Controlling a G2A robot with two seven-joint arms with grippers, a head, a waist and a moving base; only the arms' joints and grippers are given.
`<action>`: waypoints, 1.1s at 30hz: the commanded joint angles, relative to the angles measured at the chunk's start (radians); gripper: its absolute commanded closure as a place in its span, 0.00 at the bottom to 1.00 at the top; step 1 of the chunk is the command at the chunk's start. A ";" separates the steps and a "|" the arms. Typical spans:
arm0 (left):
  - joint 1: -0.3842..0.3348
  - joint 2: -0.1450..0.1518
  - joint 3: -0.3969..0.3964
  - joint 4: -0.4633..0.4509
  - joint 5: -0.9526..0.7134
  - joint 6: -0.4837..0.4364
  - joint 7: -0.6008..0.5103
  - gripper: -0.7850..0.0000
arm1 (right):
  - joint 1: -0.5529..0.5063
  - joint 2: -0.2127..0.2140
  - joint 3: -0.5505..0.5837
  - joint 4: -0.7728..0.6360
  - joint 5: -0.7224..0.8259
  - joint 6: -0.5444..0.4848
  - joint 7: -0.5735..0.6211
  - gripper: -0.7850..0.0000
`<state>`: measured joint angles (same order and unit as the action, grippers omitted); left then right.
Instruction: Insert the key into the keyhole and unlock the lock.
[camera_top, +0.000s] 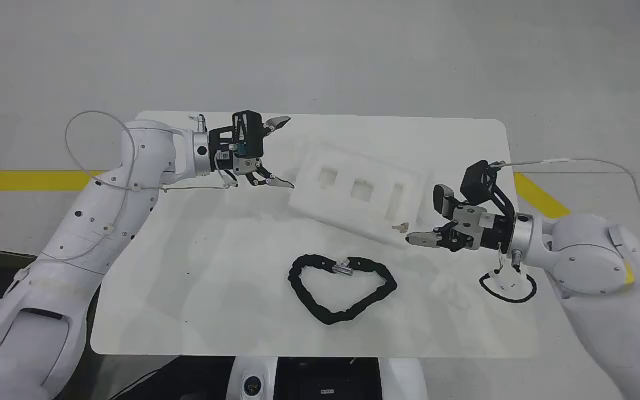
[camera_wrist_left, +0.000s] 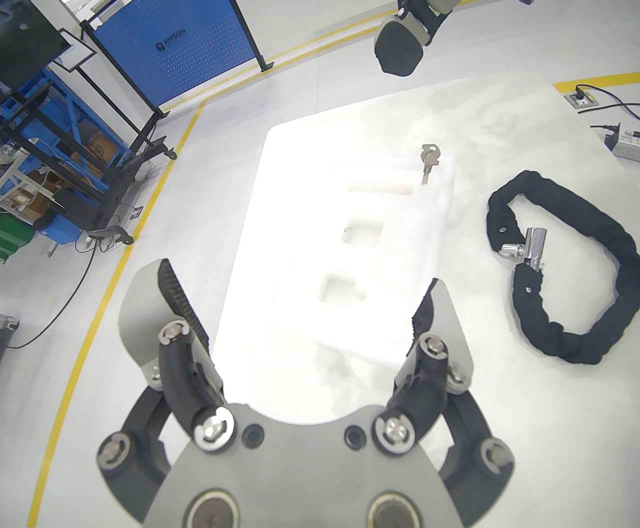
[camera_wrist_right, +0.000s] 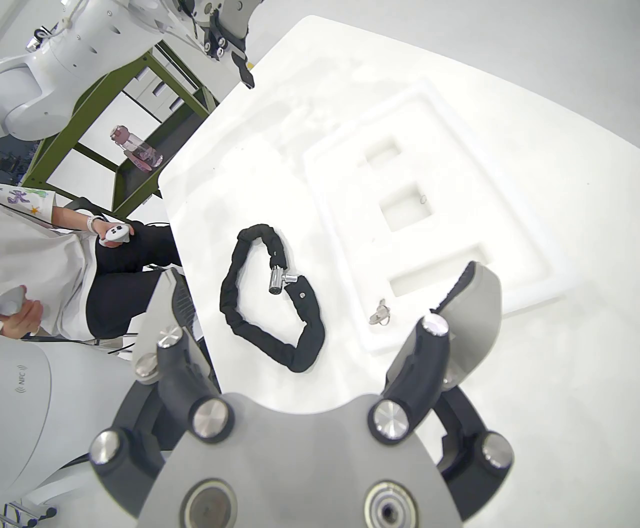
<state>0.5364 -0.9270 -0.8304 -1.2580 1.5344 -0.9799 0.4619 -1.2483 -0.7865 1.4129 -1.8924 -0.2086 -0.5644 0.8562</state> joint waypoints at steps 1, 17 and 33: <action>0.000 0.000 0.000 0.000 0.000 0.000 0.000 0.00 | 0.000 0.000 0.000 0.000 0.000 0.000 0.000 0.00; 0.000 0.000 0.000 0.000 0.000 0.000 0.000 0.00 | 0.003 0.000 -0.015 -0.009 0.062 0.161 0.083 0.00; 0.000 0.000 0.000 0.000 0.000 0.000 0.000 0.00 | 0.153 -0.022 -0.158 0.092 0.265 0.547 0.262 0.00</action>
<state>0.5364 -0.9270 -0.8304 -1.2580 1.5344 -0.9799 0.4619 -1.1075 -0.8053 1.2728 -1.8066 0.0598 -0.0370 1.1150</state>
